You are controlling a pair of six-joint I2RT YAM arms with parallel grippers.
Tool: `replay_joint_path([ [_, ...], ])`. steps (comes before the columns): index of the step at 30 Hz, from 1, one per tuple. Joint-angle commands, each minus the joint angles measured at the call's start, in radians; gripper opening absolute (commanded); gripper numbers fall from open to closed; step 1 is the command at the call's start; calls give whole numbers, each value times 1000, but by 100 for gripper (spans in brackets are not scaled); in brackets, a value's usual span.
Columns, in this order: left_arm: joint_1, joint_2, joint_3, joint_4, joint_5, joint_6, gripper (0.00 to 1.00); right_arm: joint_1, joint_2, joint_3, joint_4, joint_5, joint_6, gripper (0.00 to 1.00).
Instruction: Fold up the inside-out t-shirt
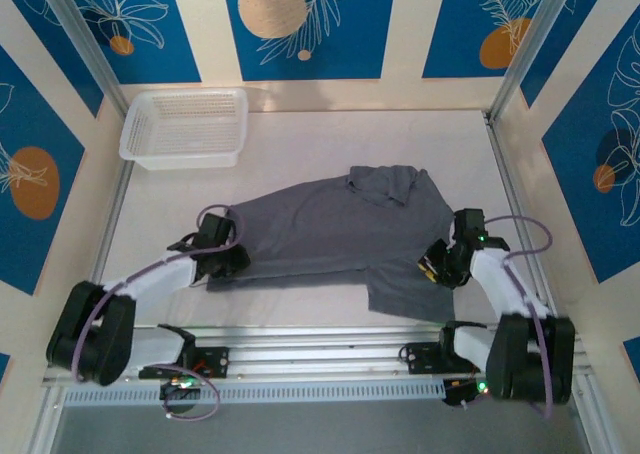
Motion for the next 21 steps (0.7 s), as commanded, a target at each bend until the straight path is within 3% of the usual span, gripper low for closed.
replay_joint_path([
  [1,-7,-126,40,-111,-63,25,39,-18,-99,34,-123,81,20,40],
  [3,-7,-183,63,-140,-100,49,47,-14,-86,6,-163,106,97,45],
  [7,-8,-256,76,-173,-176,67,53,-15,-6,-24,-231,230,280,49],
  [12,-6,-236,83,-177,-184,65,54,0,82,-16,-201,185,345,50],
  [16,-6,-225,75,-179,-193,59,53,-1,165,-73,-58,113,318,50],
  [19,-7,-234,74,-181,-202,62,53,20,219,-66,-15,71,325,41],
  [20,-7,-239,74,-185,-206,64,53,30,219,-61,-12,71,322,32],
  [21,-6,-241,74,-189,-214,67,53,39,211,-51,-24,75,321,17],
])
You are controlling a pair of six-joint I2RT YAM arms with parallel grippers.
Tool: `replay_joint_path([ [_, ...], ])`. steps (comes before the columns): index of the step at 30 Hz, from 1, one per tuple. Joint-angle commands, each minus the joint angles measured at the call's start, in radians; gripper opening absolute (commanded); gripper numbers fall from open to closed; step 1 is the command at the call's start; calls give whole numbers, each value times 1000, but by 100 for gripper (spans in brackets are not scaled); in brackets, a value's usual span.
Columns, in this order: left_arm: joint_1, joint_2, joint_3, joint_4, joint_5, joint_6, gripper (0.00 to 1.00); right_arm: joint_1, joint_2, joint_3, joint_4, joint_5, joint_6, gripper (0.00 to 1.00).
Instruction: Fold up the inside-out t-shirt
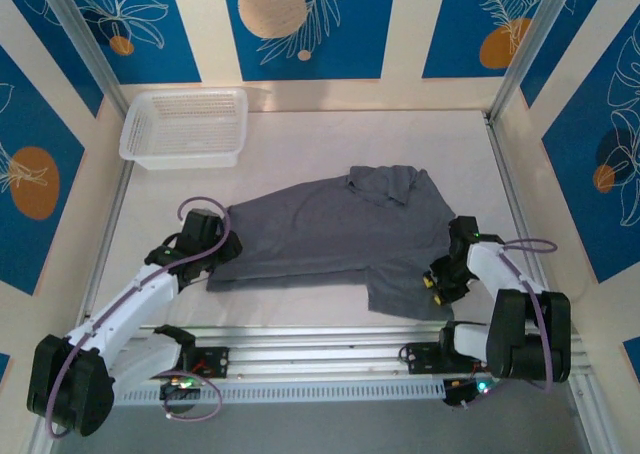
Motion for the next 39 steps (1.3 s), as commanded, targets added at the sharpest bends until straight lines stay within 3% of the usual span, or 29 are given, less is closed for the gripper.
replay_joint_path([
  [1,-5,-20,10,-34,-41,23,53,39,8,-10,44,-28,24,3],
  [5,-5,-26,8,-46,-53,27,53,136,-113,68,-36,62,29,0],
  [8,-5,-23,2,-30,-47,25,53,199,-110,148,-44,55,45,0],
  [13,-5,10,7,-8,-37,31,53,213,98,335,55,50,53,0],
  [18,-5,50,29,8,13,69,54,173,365,616,74,145,-11,0],
  [19,-5,59,35,10,33,78,57,160,414,673,69,148,-40,5],
  [21,-5,76,48,17,83,98,61,129,497,766,38,155,-91,31],
  [23,-5,91,51,29,124,109,63,89,544,826,-22,109,-142,38],
  [26,-5,97,42,38,144,109,64,88,484,739,-4,56,-236,39],
  [31,-5,113,38,74,174,124,64,185,335,465,95,-77,-328,36],
  [37,-5,177,87,83,184,164,67,294,360,365,138,-103,-268,35],
  [39,-5,205,101,85,172,170,69,305,394,385,155,-134,-257,26],
])
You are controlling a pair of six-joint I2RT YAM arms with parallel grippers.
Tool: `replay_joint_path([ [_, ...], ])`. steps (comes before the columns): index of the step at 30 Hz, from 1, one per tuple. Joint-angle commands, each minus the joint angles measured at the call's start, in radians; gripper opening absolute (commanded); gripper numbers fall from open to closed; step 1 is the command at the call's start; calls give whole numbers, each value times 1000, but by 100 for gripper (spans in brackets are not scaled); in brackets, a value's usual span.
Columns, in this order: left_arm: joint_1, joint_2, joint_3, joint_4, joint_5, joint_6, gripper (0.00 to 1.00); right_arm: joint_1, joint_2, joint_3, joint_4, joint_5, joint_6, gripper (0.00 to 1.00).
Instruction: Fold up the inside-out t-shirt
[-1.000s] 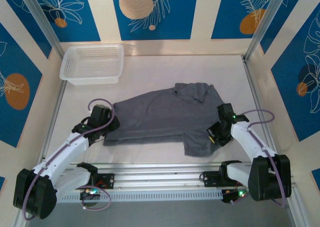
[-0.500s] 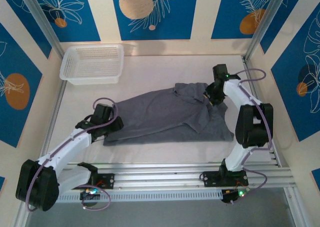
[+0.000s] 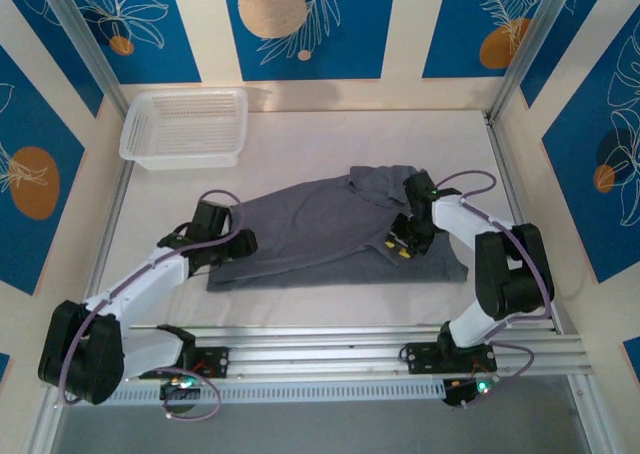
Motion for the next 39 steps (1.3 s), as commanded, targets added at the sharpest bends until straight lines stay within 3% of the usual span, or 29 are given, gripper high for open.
replay_joint_path([
  [1,-4,43,54,21,2,38,70,17,44,30,46,-81,13,20],
  [2,-3,81,79,11,-7,41,70,21,51,54,50,-94,13,14],
  [4,-1,173,158,-39,-36,43,54,29,46,87,68,-85,24,6],
  [6,1,279,239,-62,-61,41,10,23,44,108,77,-19,51,0],
  [7,3,318,273,-71,-71,38,0,17,49,109,83,23,65,0],
  [12,4,542,421,-71,-123,27,0,-15,151,120,95,30,72,0],
  [16,3,598,399,-40,-95,0,0,9,170,92,23,74,74,0],
  [23,-14,380,86,63,-5,-64,0,-2,-15,-81,-27,98,94,1],
  [27,-16,216,45,16,-41,-60,1,-17,-141,-57,-57,86,62,5],
  [30,-14,136,109,-13,-94,0,33,-58,-168,19,2,101,-1,16],
  [32,-9,125,156,-12,-96,46,44,-119,-125,84,53,85,-93,26],
  [34,2,129,193,-11,-75,86,47,-179,-59,124,128,65,-164,39],
  [39,12,111,221,-11,-41,118,50,-233,178,300,82,-17,-206,42],
])
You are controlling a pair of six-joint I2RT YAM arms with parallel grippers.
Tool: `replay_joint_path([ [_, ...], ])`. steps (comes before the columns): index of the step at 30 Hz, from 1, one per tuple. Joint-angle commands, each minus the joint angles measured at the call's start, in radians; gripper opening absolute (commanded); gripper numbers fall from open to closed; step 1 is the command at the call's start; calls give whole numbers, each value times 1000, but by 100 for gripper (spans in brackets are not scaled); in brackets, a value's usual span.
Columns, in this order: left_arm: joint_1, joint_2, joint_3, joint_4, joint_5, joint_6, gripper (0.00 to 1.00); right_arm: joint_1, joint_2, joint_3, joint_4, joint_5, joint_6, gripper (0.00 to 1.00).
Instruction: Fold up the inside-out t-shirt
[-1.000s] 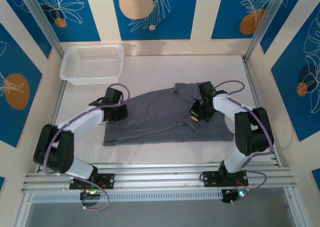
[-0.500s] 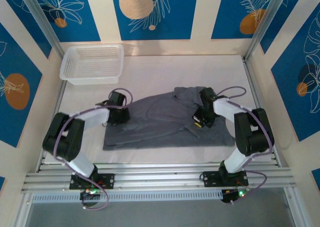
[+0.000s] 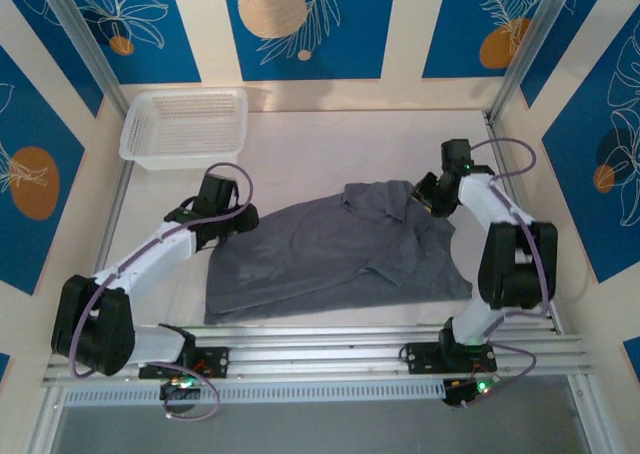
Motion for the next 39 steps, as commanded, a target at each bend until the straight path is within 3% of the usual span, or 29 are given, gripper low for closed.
replay_joint_path([
  [1,11,-34,5,-21,18,44,51,10,127,69,-35,-80,-78,43],
  [10,12,-67,-61,-8,20,12,54,71,188,44,-6,-144,-34,41],
  [13,12,-80,-69,-9,12,10,54,72,192,42,-4,-151,-22,24],
  [16,12,-86,-66,-30,-6,9,54,74,186,63,-15,-170,-14,0],
  [21,12,-102,-70,-50,-27,3,54,100,179,128,-73,-148,-35,1],
  [24,12,-115,-85,-50,-30,-1,54,110,163,118,-113,-27,-44,34],
  [28,12,-112,-98,-36,-18,-13,55,99,141,32,-70,-18,-32,43],
  [35,12,-91,-84,-28,-5,-8,55,118,170,5,-16,-79,-18,39],
  [39,11,-97,-91,-29,-9,-9,55,122,169,35,-26,-81,-15,20],
])
